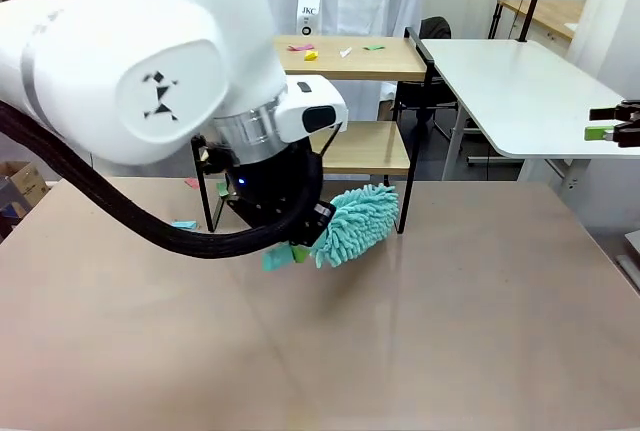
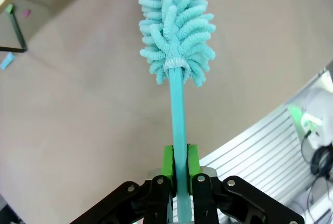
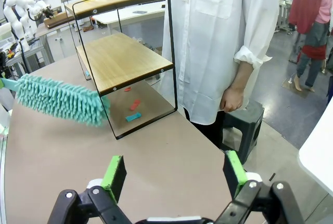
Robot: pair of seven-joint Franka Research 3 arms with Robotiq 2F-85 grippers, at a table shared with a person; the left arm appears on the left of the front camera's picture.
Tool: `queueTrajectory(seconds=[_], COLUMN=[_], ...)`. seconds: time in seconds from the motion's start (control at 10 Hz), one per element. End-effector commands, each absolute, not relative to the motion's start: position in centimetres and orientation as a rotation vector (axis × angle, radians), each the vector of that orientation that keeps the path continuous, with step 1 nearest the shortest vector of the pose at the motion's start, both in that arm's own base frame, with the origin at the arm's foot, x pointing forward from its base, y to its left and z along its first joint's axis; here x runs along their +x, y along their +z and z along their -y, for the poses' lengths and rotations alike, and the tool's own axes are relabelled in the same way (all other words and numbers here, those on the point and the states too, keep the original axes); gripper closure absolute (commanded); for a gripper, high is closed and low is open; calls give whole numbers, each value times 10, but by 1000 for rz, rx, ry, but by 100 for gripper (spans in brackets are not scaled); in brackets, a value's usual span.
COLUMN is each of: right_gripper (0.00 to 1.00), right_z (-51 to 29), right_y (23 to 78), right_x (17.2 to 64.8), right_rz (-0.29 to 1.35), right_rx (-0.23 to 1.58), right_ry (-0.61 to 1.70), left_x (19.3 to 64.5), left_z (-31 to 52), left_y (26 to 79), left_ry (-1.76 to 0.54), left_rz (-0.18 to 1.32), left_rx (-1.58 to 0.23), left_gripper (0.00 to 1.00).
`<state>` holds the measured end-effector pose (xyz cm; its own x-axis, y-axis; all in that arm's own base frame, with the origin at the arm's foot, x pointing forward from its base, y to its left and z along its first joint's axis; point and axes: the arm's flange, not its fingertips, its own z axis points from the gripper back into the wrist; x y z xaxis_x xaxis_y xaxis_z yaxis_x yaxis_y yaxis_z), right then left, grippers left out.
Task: Clean the shelf.
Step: Clean the specific section of the Shelf indicated by the human with the Duster.
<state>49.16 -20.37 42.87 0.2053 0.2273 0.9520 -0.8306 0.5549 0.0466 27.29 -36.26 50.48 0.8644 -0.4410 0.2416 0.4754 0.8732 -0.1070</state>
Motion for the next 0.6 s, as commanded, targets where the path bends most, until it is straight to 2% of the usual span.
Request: queueTrajectory(seconds=[0.0, 0.5], right_gripper=[0, 0], right_z=[202, 202], right_y=[431, 431], right_x=[492, 492], right_rz=[1135, 1135], right_rx=[649, 649], right_ry=[819, 819], left_x=[265, 264], left_z=[372, 415], left_y=[504, 476], left_ry=[-396, -280], left_rz=[307, 371], left_rx=[-131, -129], left_gripper=[87, 87])
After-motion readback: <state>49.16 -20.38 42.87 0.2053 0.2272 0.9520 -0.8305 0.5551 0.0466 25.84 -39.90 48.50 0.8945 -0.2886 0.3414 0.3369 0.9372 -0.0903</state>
